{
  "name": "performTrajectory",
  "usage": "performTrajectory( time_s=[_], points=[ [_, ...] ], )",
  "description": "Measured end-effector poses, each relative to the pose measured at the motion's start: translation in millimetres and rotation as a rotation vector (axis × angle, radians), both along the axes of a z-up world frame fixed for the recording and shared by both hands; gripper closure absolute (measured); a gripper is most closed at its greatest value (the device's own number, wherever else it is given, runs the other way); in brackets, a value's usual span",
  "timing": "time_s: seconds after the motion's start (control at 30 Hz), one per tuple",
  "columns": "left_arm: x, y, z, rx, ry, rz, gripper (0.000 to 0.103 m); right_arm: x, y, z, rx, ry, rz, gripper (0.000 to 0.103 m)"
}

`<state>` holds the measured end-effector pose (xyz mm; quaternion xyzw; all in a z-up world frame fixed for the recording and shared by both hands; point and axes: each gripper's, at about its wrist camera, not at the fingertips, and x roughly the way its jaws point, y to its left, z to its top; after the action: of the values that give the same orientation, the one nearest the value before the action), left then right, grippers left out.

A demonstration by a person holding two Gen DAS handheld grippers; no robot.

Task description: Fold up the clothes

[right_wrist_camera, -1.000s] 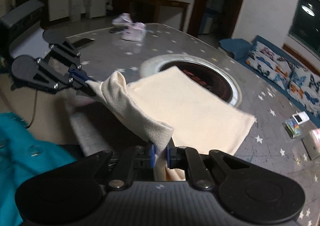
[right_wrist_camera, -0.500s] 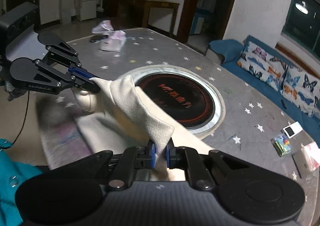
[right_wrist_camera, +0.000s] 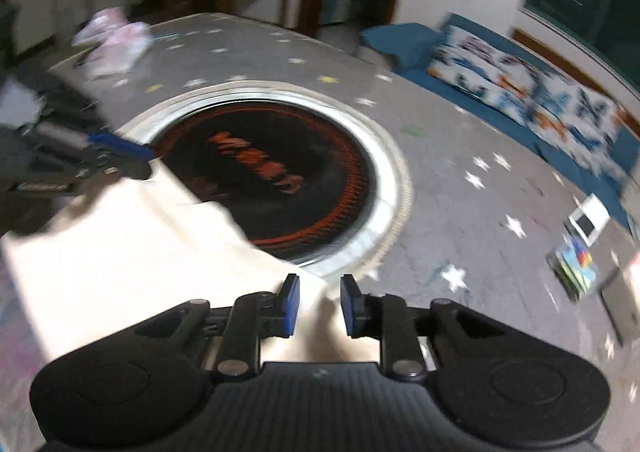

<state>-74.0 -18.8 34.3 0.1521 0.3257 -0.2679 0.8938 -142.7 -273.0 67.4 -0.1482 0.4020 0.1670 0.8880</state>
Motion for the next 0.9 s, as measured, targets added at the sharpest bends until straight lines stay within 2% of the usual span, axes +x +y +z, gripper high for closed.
performTrajectory(
  time_s=[0.07, 0.17, 0.2, 0.3, 0.37, 0.4, 0.47, 0.6, 0.7, 0.77, 0.8, 0.87, 0.9],
  points=[
    [7, 7, -2, 0.001, 0.007, 0.041, 0.093, 3, -14, -3, 0.042, -0.008, -0.076, 0.083],
    [7, 19, 4, -0.04, 0.022, 0.08, 0.093, -4, -34, 4, 0.106, -0.014, -0.155, 0.082],
    [4, 21, 8, -0.06, 0.021, 0.075, 0.093, -9, -37, 7, 0.124, -0.012, -0.158, 0.082],
    [-8, 24, 19, -0.112, 0.025, 0.03, 0.083, -27, -44, 13, 0.156, -0.005, -0.135, 0.08],
    [-16, 17, 21, -0.103, 0.023, -0.022, 0.066, -36, -44, 12, 0.16, 0.01, -0.12, 0.08],
    [-18, 11, 18, -0.077, 0.018, -0.042, 0.064, -37, -44, 10, 0.159, 0.015, -0.115, 0.08],
    [-18, 3, 12, -0.036, 0.021, -0.069, 0.064, -36, -42, 8, 0.157, 0.019, -0.107, 0.08],
    [-15, -4, 2, -0.004, 0.049, -0.089, 0.064, -25, -34, 6, 0.171, 0.024, -0.079, 0.08],
    [-13, -6, -1, 0.012, 0.059, -0.105, 0.066, -16, -25, 2, 0.166, 0.036, -0.048, 0.08],
    [-13, -7, -3, 0.021, 0.058, -0.114, 0.08, -10, -19, -2, 0.162, 0.047, -0.03, 0.08],
    [-13, -8, -4, 0.023, 0.058, -0.119, 0.083, -7, -17, -4, 0.164, 0.054, -0.028, 0.08],
    [-13, -9, -3, 0.025, 0.048, -0.12, 0.099, -4, -15, -8, 0.17, 0.067, -0.023, 0.083],
    [-14, -9, -2, 0.024, 0.04, -0.12, 0.1, -4, -14, -9, 0.176, 0.068, -0.023, 0.086]
  ],
)
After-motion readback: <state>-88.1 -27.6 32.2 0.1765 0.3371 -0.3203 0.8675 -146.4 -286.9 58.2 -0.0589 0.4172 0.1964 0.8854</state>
